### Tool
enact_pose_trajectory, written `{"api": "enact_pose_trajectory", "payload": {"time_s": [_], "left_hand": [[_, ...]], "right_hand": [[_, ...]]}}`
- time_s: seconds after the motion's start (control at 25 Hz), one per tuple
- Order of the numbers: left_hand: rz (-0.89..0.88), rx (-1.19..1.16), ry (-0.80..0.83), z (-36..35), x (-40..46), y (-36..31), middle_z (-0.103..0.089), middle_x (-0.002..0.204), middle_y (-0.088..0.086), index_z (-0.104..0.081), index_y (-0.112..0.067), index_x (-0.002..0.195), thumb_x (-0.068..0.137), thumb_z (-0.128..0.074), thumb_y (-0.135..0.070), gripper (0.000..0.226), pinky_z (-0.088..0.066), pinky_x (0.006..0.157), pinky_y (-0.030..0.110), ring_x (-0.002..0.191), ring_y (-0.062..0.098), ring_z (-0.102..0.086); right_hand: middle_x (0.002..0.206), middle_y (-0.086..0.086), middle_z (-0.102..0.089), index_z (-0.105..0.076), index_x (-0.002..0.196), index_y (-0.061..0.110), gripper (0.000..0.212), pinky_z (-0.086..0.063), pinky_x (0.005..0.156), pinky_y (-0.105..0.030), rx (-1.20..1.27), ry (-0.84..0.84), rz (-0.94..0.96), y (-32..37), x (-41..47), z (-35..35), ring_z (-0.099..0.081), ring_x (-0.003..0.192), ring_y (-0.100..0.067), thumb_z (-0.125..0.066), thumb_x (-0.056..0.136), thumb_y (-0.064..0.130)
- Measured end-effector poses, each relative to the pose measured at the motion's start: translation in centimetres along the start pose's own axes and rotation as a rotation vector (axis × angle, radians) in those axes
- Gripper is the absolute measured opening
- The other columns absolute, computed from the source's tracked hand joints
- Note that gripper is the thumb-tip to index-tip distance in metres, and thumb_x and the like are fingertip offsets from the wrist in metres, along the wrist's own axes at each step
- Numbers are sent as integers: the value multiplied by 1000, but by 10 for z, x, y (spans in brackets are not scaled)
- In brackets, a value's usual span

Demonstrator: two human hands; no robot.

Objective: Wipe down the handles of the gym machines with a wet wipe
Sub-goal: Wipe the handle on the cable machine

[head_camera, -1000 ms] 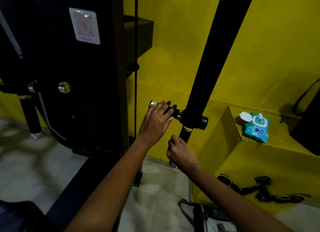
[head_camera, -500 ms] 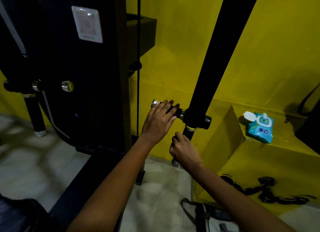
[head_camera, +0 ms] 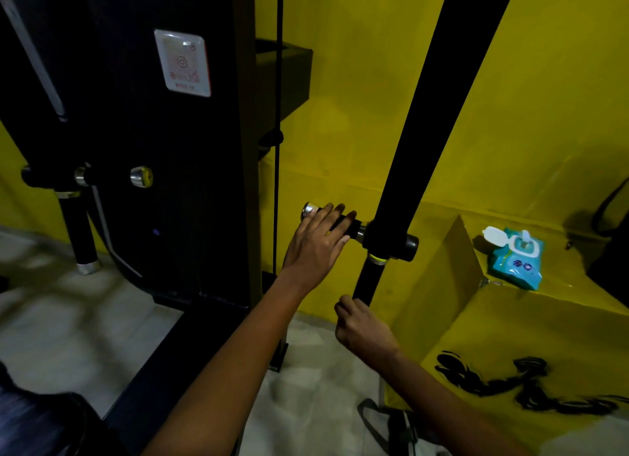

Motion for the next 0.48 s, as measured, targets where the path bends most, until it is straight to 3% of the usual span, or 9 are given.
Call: {"api": "enact_pose_trajectory", "payload": {"time_s": [0.36,0.48], "left_hand": [[-9,53,81,0,-2,-2,-44,145,8,-40,-16,143,96,-46,-30,49,-31,111,40,137,25,-37],[-5,39,91,2,-2,-3,-44,145,9,-40,-16,142,94,-54,-26,51,-34,109,40,137,26,-37]], "right_hand": [[73,-11,-60,-63,59,0,28,-50,62,-34,33,-145,-193,-67,9,50,-43,81,-27,-87,50,11],[77,-12,-61,-64,63,-3,25,-50,63,-34,63,-195,-214,-77,8,60,-54,79,-27,-86,54,6]]}}
Point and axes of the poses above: each hand's wrist, its own x-axis towards the middle knuckle, its own z-axis out of the back of the hand, y = z × x, the point moved 8 cm from there along x, towards the middle knuckle
